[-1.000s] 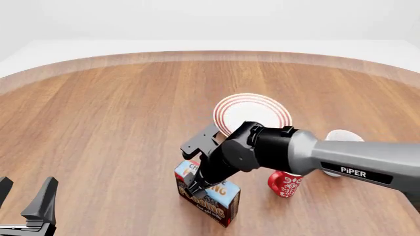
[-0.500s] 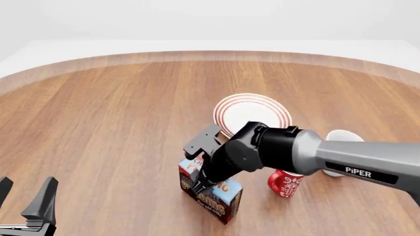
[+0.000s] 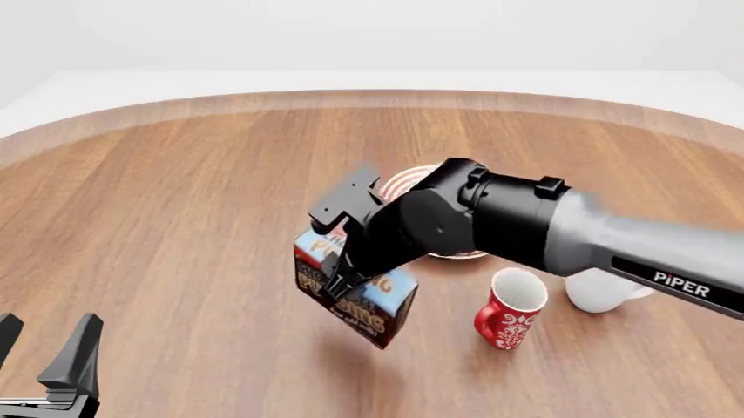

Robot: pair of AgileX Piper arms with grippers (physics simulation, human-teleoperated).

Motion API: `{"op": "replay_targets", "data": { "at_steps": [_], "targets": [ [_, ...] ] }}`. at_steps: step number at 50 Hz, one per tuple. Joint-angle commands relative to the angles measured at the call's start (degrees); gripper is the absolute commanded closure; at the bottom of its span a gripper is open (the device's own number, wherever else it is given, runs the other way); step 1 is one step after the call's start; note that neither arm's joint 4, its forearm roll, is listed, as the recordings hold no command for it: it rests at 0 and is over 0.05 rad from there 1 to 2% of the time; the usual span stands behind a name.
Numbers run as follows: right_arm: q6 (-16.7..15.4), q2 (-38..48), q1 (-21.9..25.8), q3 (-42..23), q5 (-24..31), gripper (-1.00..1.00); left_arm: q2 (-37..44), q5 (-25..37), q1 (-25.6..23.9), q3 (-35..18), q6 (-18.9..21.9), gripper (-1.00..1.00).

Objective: Put the chocolate pudding to the right of the plate.

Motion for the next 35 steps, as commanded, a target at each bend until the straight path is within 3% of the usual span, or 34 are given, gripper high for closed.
{"op": "replay_targets", "data": {
  "at_steps": [1,5,20,29,35],
  "targets": [
    [-1.79,-1.73,-0.56,-8.34,3.94,1.0,0.0,0.0,0.0,0.0,0.0,-1.0],
    [-2.71,-1.41,-0.32,-11.27,4.68,1.0,0.0,0.0,0.0,0.0,0.0,-1.0],
    [-1.77,5.13,-0.91,-34.86,9.29,1.0,0.0,0.0,0.0,0.0,0.0,-1.0],
    [-1.01,8.85,-3.04,-43.49,9.87,1.0,0.0,0.0,0.0,0.0,0.0,-1.0],
    [-0.74,13.74,-6.44,-53.66,13.59,1.0,0.0,0.0,0.0,0.0,0.0,-1.0]
  ]
}}
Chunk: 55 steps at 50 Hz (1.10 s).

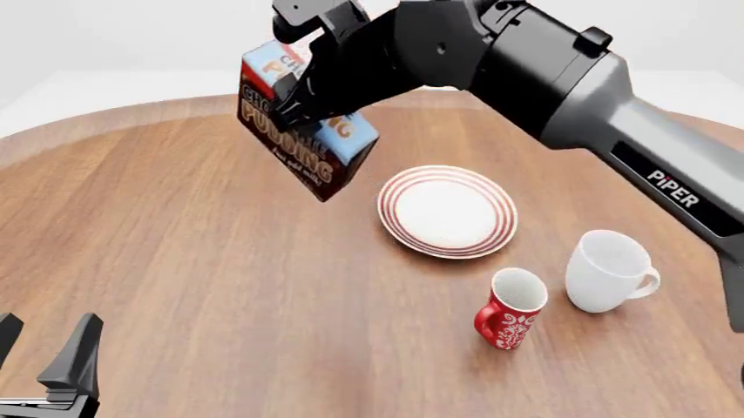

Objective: Put the chocolate pudding to the right of the plate.

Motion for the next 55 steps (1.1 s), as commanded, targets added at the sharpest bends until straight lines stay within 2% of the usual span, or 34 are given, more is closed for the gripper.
{"op": "replay_targets", "data": {
  "at_steps": [1,9,10,14,16,21,27,30,46,47,48,50,55],
  "targets": [
    [1.31,7.2,-4.01,-16.62,5.0,1.0,0.0,0.0,0.0,0.0,0.0,-1.0],
    [0.11,15.15,-8.59,-31.24,11.87,1.0,0.0,0.0,0.0,0.0,0.0,-1.0],
    [0.5,17.42,-9.77,-35.8,14.05,1.0,0.0,0.0,0.0,0.0,0.0,-1.0],
    [0.09,22.36,-12.09,-45.28,18.76,1.0,0.0,0.0,0.0,0.0,0.0,-1.0],
    [0.85,23.24,-12.71,-46.66,19.79,1.0,0.0,0.0,0.0,0.0,0.0,-1.0],
    [0.07,24.9,-15.33,-47.23,19.54,1.0,0.0,0.0,0.0,0.0,0.0,-1.0],
    [-0.28,26.35,-20.58,-47.33,18.68,1.0,0.0,0.0,0.0,0.0,0.0,-1.0],
    [0.52,26.96,-23.18,-47.37,18.13,1.0,0.0,0.0,0.0,0.0,0.0,-1.0],
    [0.86,29.48,-31.67,-46.19,16.72,1.0,0.0,0.0,0.0,0.0,0.0,-1.0],
    [0.79,28.98,-32.19,-44.74,15.88,1.0,0.0,0.0,0.0,0.0,0.0,-1.0],
    [0.86,25.86,-33.11,-37.22,11.86,1.0,0.0,0.0,0.0,0.0,0.0,-1.0],
    [0.67,21.8,-33.76,-27.62,6.9,1.0,0.0,0.0,0.0,0.0,0.0,-1.0],
    [1.02,18.0,-35.88,-17.69,1.68,1.0,0.0,0.0,0.0,0.0,0.0,-1.0]
  ]
}}
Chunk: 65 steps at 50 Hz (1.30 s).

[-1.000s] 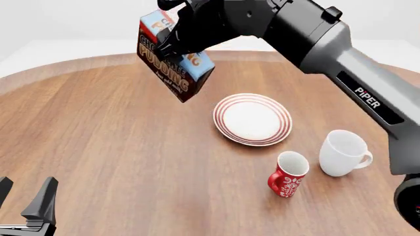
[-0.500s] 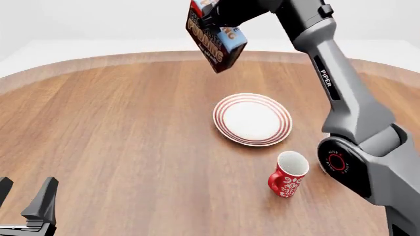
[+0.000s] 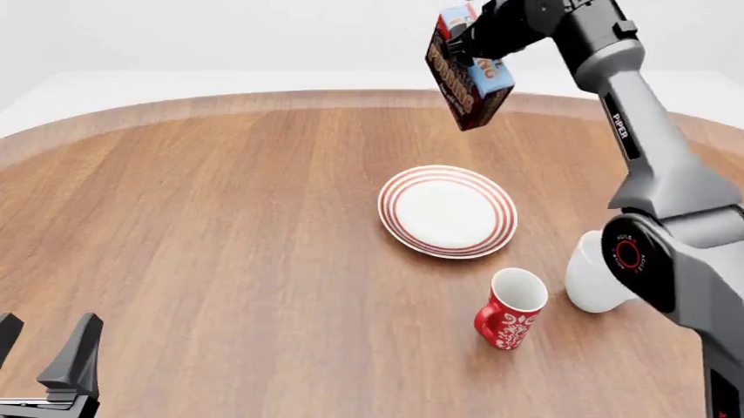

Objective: Put the chocolate pudding to the right of the plate.

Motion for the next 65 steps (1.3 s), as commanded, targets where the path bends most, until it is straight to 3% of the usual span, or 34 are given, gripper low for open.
{"op": "replay_targets", "data": {
  "at_steps": [1,11,24,33,35,65],
  "targets": [
    [1.55,-7.16,-5.55,20.35,-11.18,1.0,0.0,0.0,0.0,0.0,0.0,-1.0],
    [2.02,-12.07,-10.61,36.79,-20.24,1.0,0.0,0.0,0.0,0.0,0.0,-1.0],
    [0.36,-13.56,-15.14,47.02,-26.13,1.0,0.0,0.0,0.0,0.0,0.0,-1.0],
    [-0.74,-13.47,-18.21,50.21,-28.2,1.0,0.0,0.0,0.0,0.0,0.0,-1.0],
    [-3.04,-13.66,-19.58,51.95,-29.31,1.0,0.0,0.0,0.0,0.0,0.0,-1.0],
    [-4.68,-13.12,-22.95,61.38,-35.78,1.0,0.0,0.0,0.0,0.0,0.0,-1.0]
  ]
}}
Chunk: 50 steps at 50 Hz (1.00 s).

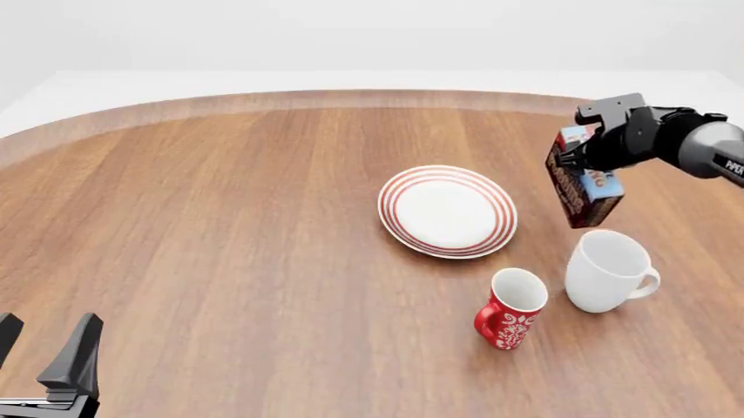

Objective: Put the chocolate pudding to the right of the plate.

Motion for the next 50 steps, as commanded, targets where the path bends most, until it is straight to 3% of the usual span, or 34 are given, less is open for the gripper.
{"op": "replay_targets", "data": {
  "at_steps": [1,22,23,24,30,32,34,41,43,46,50],
  "targets": [
    [0.23,0.61,-1.13,3.32,-2.63,1.0,0.0,0.0,0.0,0.0,0.0,-1.0],
    [-0.83,2.33,-3.66,4.55,-4.51,1.0,0.0,0.0,0.0,0.0,0.0,-1.0],
    [-1.42,2.21,-3.9,4.48,-4.47,-1.0,0.0,0.0,0.0,0.0,0.0,-1.0],
    [0.32,1.93,-3.27,3.49,-3.81,-1.0,0.0,0.0,0.0,0.0,0.0,-1.0],
    [0.91,0.28,-2.38,1.46,-1.7,-1.0,0.0,0.0,0.0,0.0,0.0,-1.0],
    [0.62,-0.55,-1.61,1.12,-1.44,-1.0,0.0,0.0,0.0,0.0,0.0,-1.0],
    [-1.86,-2.0,-1.48,1.86,-2.16,-1.0,0.0,0.0,0.0,0.0,0.0,-1.0],
    [1.04,-10.28,0.14,-2.66,2.44,-1.0,0.0,0.0,0.0,0.0,0.0,-1.0],
    [-1.22,-13.58,0.1,-2.7,2.74,-1.0,0.0,0.0,0.0,0.0,0.0,-1.0],
    [-1.38,-18.26,1.16,-5.54,5.33,-1.0,0.0,0.0,0.0,0.0,0.0,-1.0],
    [1.75,-21.9,4.03,-11.39,9.98,-1.0,0.0,0.0,0.0,0.0,0.0,-1.0]
  ]
}}
